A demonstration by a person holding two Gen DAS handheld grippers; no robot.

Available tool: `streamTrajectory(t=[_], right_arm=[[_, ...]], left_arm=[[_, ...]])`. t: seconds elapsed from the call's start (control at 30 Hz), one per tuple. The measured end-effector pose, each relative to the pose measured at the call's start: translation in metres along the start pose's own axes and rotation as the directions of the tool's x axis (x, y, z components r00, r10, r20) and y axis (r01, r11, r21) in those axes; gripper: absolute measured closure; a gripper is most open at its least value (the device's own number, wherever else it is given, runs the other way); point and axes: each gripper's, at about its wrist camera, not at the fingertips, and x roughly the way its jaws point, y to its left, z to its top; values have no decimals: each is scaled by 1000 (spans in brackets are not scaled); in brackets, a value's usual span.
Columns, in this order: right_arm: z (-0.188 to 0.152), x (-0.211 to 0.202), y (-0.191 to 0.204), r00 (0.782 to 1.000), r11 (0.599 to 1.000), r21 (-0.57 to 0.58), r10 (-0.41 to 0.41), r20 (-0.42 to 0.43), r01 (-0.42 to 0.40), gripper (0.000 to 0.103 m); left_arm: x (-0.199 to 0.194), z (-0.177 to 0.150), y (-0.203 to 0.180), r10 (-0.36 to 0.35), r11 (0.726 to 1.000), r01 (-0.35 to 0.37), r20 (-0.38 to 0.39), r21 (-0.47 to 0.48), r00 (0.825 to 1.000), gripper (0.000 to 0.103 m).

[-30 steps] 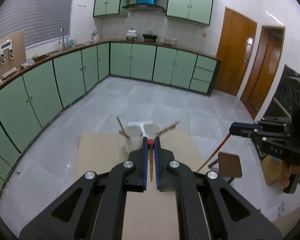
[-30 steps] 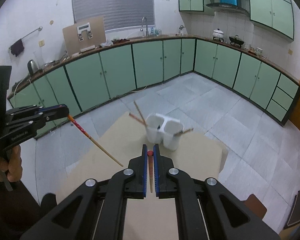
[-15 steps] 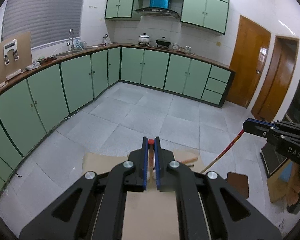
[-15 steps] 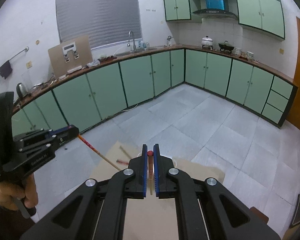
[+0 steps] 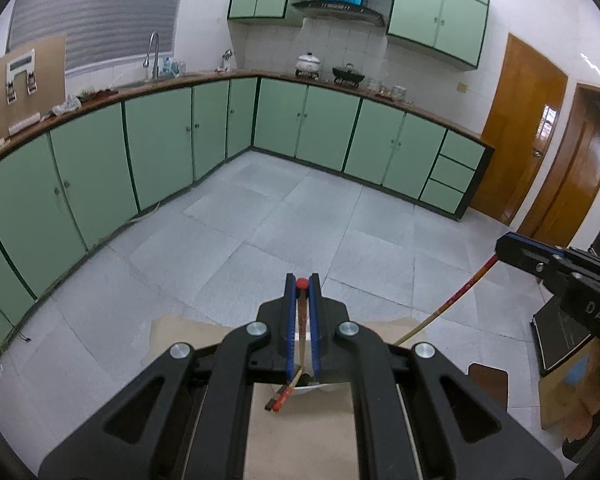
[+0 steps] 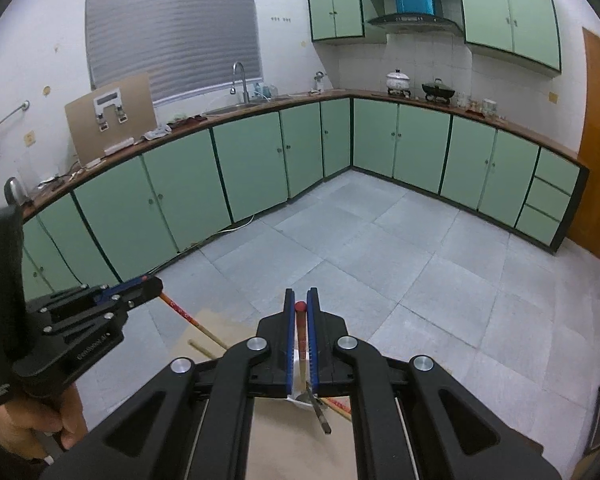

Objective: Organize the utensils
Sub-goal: 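Open both tools to drop the chopsticks into the holder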

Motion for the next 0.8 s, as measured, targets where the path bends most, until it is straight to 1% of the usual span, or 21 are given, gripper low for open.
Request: streamTrajectory(t=[0.17, 0.4, 0.57, 0.7, 0.73, 0.77, 0.8], right_arm=[[-12, 32, -14, 1000, 1000, 24, -1, -31, 2, 97], [-26, 61, -29, 998, 997, 72, 11, -65, -6, 97], [-38, 74, -34, 995, 997, 77, 9, -99, -1, 97], [-44, 78, -34, 993, 997, 72, -5, -118, 13, 90], [-45, 78, -33, 993, 997, 69, -6, -119, 15, 90], [-46, 77, -31, 993, 998, 61, -10, -118, 17, 90], [-47, 76, -30, 993, 998, 57, -12, -118, 18, 90]], left_arm=[[36, -11, 11, -4, 1000, 3, -42, -21, 999, 98], [65, -25, 16, -4, 1000, 2, -82, -24, 997, 98], [72, -34, 18, 7, 1000, -9, -107, -20, 994, 96], [68, -35, 22, 23, 999, -25, -96, -22, 995, 94], [66, -35, 22, 26, 999, -28, -94, -21, 995, 93], [65, -34, 22, 28, 999, -30, -92, -19, 995, 90], [62, -34, 21, 30, 999, -32, -88, -15, 996, 85]])
